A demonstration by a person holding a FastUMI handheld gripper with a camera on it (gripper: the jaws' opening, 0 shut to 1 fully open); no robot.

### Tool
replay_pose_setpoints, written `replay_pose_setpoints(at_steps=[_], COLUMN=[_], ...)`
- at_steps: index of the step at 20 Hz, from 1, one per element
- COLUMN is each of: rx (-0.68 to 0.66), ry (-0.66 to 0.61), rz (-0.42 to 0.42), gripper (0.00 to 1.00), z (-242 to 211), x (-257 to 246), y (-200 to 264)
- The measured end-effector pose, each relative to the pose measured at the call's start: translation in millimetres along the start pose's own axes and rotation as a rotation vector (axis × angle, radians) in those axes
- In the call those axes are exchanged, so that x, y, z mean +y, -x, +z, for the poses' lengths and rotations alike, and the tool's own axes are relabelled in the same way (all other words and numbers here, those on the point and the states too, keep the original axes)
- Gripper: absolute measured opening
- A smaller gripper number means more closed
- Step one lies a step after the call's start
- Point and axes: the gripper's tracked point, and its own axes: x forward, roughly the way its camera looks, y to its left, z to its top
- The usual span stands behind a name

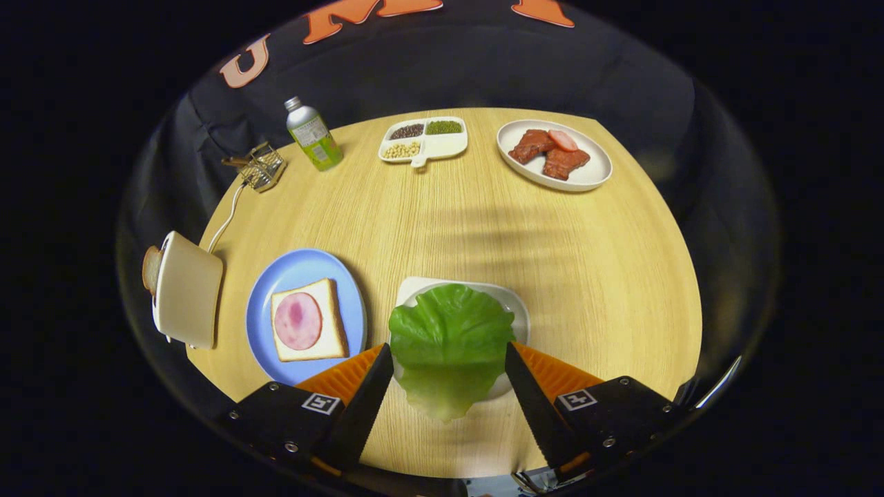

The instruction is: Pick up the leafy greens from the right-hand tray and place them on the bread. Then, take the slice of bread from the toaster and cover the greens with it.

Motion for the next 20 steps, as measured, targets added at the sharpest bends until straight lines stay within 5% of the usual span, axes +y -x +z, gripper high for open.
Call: replay_pose_setpoints(at_steps=[13, 20], rx=[0.163, 0.192], ry=[0.021, -0.012], rz=[-0.093, -0.111], gripper=[0.93, 0.76], z=[-19.5, -19.8], x=[-13.2, -11.5], y=[-55.0, -54.6])
